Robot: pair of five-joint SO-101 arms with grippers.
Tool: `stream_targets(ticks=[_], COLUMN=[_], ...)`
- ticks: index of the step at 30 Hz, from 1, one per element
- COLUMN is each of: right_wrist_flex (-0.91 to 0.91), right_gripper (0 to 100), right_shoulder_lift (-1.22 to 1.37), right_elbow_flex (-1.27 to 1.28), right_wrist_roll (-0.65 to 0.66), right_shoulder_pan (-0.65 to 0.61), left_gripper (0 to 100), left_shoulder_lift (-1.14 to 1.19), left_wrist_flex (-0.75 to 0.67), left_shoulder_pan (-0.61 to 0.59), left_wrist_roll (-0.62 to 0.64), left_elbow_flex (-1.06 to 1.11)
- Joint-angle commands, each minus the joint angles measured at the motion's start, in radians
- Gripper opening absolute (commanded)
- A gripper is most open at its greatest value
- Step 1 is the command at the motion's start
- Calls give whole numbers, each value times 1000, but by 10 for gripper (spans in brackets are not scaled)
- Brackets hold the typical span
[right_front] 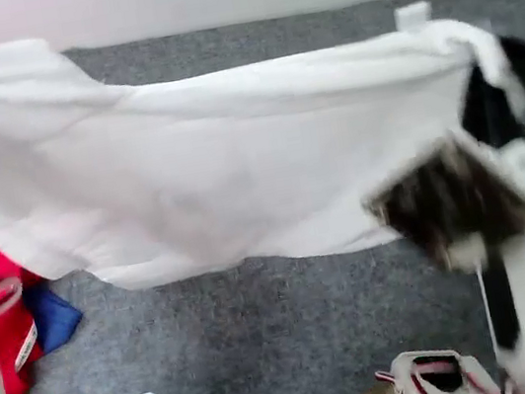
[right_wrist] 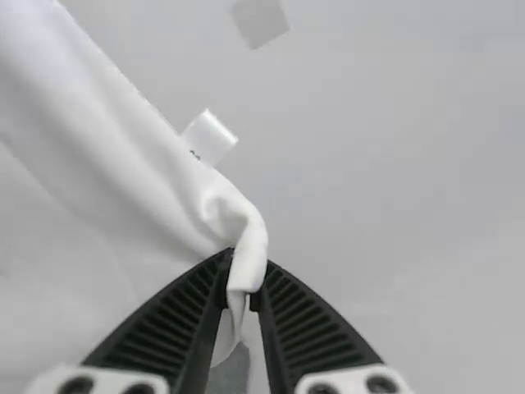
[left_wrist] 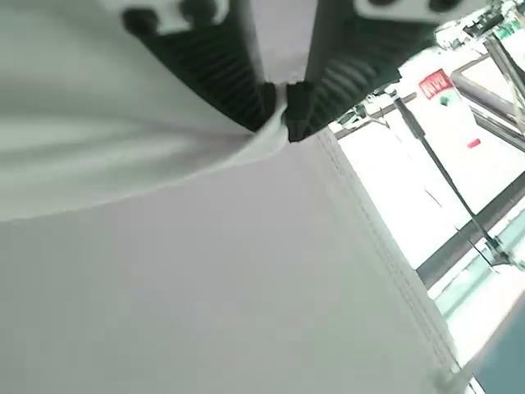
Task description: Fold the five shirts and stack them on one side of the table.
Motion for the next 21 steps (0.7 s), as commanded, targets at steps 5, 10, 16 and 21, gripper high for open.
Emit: stream_targets(ticks=[5, 10, 16, 21], right_wrist_flex=[-22, -15, 110, 136], right_gripper=[9, 9, 9, 9], right_shoulder_lift=[-101, -140, -111, -41], right_elbow_flex=[-14, -14, 75, 350], right_wrist_roll=[6, 9, 9, 9], right_shoulder_pan=[139, 182, 177, 150], left_gripper=[14, 14, 14, 14], left_shoulder_lift=[2, -5, 3, 5], left_wrist_flex=[-104, -207, -106, 66], left_shoulder_pan=[2, 0, 2, 17], left_wrist_roll=[-54, -54, -55, -135], left_elbow_flex=[-213, -237, -189, 64])
